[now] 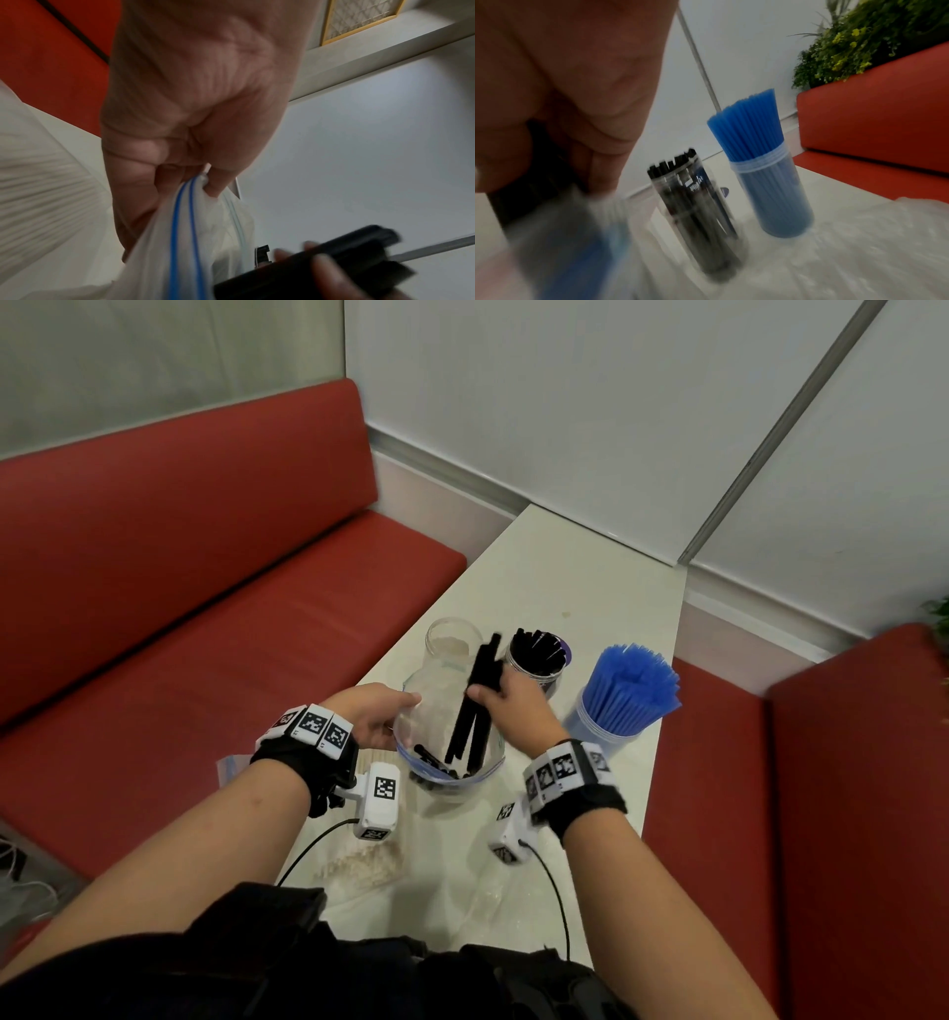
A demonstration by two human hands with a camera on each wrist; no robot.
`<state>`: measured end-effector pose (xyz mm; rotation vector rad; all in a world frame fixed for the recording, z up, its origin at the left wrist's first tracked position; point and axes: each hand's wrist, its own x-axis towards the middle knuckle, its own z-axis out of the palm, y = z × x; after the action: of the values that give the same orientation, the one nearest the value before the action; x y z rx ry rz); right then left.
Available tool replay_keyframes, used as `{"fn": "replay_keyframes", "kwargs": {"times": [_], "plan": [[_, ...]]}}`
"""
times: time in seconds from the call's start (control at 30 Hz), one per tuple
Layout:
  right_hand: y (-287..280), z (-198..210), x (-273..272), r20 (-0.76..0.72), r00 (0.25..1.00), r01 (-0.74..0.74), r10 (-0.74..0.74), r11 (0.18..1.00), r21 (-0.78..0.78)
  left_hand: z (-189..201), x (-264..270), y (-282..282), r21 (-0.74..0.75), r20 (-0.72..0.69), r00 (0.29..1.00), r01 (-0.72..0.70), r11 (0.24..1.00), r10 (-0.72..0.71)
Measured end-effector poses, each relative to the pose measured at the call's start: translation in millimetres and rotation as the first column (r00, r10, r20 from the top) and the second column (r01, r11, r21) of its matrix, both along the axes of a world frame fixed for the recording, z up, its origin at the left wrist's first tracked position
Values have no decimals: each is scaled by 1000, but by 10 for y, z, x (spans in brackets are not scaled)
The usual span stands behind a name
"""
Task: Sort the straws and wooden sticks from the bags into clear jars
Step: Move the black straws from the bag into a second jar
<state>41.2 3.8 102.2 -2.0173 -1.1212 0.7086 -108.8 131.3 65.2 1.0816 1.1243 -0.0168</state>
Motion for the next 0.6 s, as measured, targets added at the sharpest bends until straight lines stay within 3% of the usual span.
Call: {"fn": "replay_keyframes", "kwargs": {"times": [0.1, 0.23, 0.33, 0.6], "plan": [[60, 426, 335, -4, 991, 128, -130, 972, 199, 7, -2, -2, -3, -8, 1000, -7, 1000, 7], [104, 891, 802, 17, 945, 291, -328, 860, 418, 15, 4, -28, -18, 3, 1000, -11, 1000, 11], [136, 869, 983, 62, 905, 364, -421, 841, 400, 6, 3, -43, -18, 3, 1000, -7, 1000, 7], [343, 593, 999, 108, 918, 337, -382, 894, 296, -14, -11, -17, -40, 24, 999, -31, 999, 32]]}}
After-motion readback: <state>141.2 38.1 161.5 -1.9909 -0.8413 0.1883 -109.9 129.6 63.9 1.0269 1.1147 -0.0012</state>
